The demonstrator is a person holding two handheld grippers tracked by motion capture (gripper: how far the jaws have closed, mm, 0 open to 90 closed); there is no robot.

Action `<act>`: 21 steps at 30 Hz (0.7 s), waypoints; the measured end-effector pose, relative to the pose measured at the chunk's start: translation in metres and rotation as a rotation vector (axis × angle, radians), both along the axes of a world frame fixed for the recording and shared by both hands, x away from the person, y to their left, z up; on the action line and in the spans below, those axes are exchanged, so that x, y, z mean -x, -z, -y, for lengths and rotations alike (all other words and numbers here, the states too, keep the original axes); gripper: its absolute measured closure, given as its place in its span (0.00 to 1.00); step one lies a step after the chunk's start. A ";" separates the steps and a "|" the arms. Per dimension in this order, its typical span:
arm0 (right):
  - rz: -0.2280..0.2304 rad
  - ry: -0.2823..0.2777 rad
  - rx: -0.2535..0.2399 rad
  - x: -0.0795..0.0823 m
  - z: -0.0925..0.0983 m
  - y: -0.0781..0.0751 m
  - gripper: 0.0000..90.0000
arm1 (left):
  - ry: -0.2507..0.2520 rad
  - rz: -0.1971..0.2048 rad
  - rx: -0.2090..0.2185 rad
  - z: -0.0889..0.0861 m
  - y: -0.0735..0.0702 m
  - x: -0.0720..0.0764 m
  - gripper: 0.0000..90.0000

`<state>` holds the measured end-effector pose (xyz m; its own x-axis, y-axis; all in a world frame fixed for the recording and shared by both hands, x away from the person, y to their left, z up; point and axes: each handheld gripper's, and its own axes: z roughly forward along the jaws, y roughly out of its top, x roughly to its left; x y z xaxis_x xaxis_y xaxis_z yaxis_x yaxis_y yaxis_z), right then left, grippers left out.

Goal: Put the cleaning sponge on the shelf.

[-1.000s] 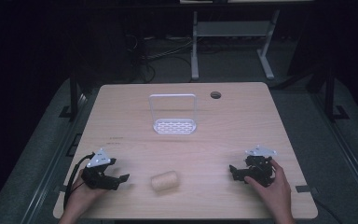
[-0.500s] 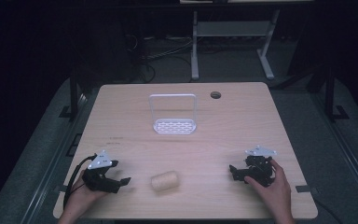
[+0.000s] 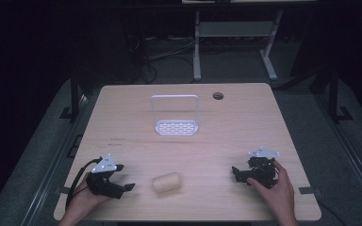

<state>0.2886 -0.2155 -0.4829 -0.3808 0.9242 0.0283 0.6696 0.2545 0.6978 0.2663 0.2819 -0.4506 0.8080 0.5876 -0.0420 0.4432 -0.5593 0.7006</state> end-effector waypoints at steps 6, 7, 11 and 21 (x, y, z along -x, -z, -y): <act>0.000 0.000 0.000 0.000 0.000 0.000 0.01 | 0.023 -0.006 0.001 0.005 0.000 0.002 0.15; 0.000 0.000 0.000 0.000 0.000 0.000 0.01 | 0.033 -0.006 -0.006 0.006 0.000 0.002 0.15; 0.000 0.000 0.000 0.000 0.000 0.000 0.01 | 0.045 -0.006 0.000 0.009 -0.001 0.003 0.15; 0.000 0.000 0.000 0.000 0.000 0.000 0.01 | 0.108 -0.020 -0.016 0.021 -0.001 0.006 0.15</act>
